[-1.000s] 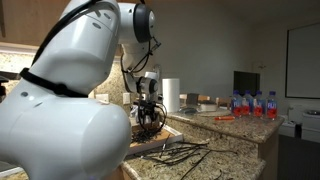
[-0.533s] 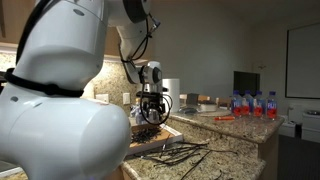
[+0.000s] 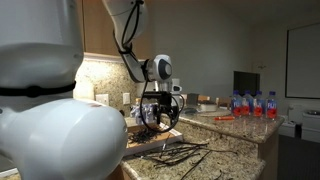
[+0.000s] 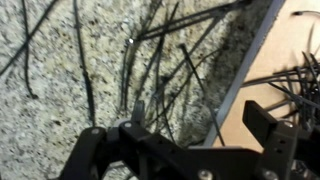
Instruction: Place some black zip-ties on the box.
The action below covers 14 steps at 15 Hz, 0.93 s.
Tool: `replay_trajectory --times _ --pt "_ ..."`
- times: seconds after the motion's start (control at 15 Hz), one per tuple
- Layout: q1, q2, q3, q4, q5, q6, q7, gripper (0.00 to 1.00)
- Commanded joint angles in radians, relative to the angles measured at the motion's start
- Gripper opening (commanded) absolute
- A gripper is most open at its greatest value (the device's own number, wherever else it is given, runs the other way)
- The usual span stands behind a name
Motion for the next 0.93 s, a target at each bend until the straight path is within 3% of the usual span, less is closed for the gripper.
replay_trajectory --times 0.0,0.4,0.47,0.87 --pt "-0.088 -0.181 -0.036 -0.189 0.015 -0.015 -0.062 1.00" --pt "-0.198 -0.261 -0.138 -0.286 0.049 -0.006 -0.211 1.00" --pt "-0.200 -0.231 -0.105 -0.252 0.020 -0.014 -0.160 1.00" --pt "-0.211 -0.240 -0.122 -0.265 0.032 -0.014 -0.187 1.00"
